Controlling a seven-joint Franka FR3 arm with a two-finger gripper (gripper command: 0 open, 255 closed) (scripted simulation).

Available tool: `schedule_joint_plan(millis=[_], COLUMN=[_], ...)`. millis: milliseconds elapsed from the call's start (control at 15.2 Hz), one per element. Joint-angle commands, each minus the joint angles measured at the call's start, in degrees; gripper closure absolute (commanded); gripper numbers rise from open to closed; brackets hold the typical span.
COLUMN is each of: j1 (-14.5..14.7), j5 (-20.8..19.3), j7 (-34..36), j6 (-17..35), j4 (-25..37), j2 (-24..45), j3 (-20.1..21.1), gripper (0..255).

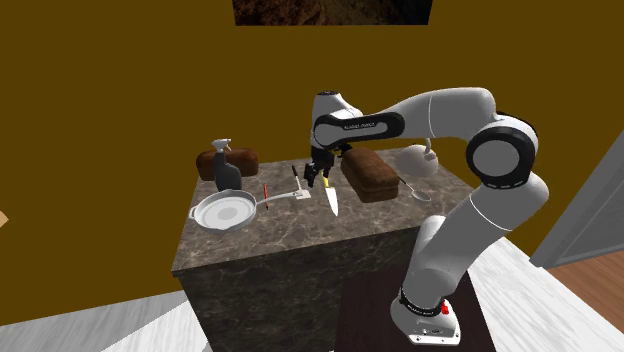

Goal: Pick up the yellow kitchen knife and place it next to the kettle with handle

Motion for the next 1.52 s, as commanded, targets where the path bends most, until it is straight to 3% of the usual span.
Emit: schedule_joint_plan(millis=[0, 462, 990, 1452], j1=[-1.27, -5.29, -5.18, -5.18], j5=[0.08, 1.21, 2.21, 2.21], j7=[0.7, 2.94, 2.13, 2.13], j6=[1.55, 6.14, 12.06, 12.06], j4=[1.01, 3.65, 0.23, 0.23], j2=[2.64, 10.38, 13.05, 13.05], j3=[-1.61, -6.77, -7.32, -7.32], gripper=[0, 0, 0, 0])
